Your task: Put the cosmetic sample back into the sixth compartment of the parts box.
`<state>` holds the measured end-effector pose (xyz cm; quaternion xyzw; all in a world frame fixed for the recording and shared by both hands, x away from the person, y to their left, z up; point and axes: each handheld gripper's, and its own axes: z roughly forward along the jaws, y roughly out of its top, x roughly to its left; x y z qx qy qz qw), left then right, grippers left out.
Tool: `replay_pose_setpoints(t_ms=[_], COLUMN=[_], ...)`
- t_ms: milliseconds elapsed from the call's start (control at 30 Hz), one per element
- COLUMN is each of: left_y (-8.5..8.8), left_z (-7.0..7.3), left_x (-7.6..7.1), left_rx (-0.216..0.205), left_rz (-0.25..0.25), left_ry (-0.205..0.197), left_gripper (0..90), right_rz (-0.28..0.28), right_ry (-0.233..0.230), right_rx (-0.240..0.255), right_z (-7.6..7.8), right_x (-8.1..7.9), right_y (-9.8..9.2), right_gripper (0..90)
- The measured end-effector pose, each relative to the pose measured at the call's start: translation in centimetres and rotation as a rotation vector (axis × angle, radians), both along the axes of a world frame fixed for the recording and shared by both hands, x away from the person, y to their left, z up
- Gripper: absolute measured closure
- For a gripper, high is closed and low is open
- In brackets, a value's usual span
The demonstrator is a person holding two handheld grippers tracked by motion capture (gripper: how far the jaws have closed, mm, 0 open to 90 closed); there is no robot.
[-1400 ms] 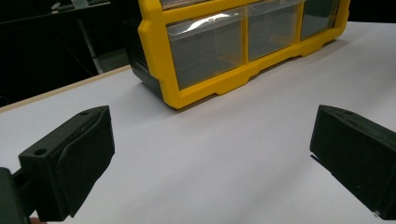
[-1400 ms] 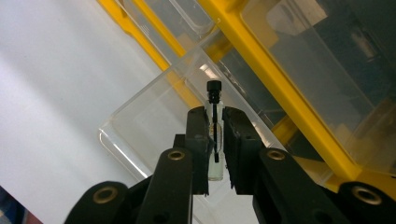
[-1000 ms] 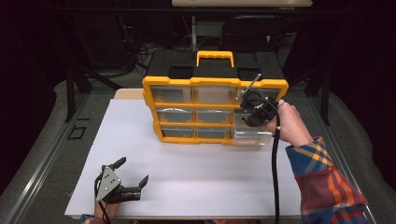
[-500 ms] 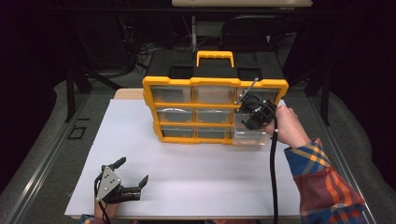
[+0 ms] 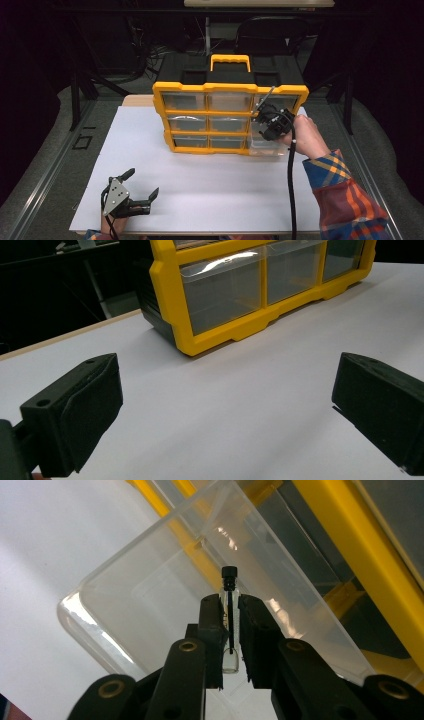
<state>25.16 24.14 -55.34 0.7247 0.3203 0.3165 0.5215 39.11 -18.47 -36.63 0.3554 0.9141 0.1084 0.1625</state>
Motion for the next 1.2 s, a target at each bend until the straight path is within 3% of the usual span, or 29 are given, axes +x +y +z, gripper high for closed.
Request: replay_pose_setpoints(t_ms=[267, 433, 833, 1200], left_y=[0.0, 0.0, 0.0, -0.1], left_z=[0.0, 0.0, 0.0, 0.1], left_x=[0.0, 0.0, 0.0, 0.1], left_rx=[0.0, 0.001, 0.001, 0.002], left_rz=[0.001, 0.0, 0.0, 0.001], left_ry=[0.001, -0.001, -0.002, 0.0], left_gripper=[0.1, 0.1, 0.1, 0.1], right_rz=[-0.012, -0.026, -0.02, 0.008], right_ry=[-0.004, -0.022, -0.093, -0.107], right_rx=[-0.001, 0.006, 0.062, 0.135], right_z=[-0.4, 0.1, 3.7, 3.6], right_x=[0.2, 0.2, -0.7, -0.7], right_y=[0.0, -0.1, 0.6, 2.4], right_gripper=[78.7, 65.4, 52.3, 29.4])
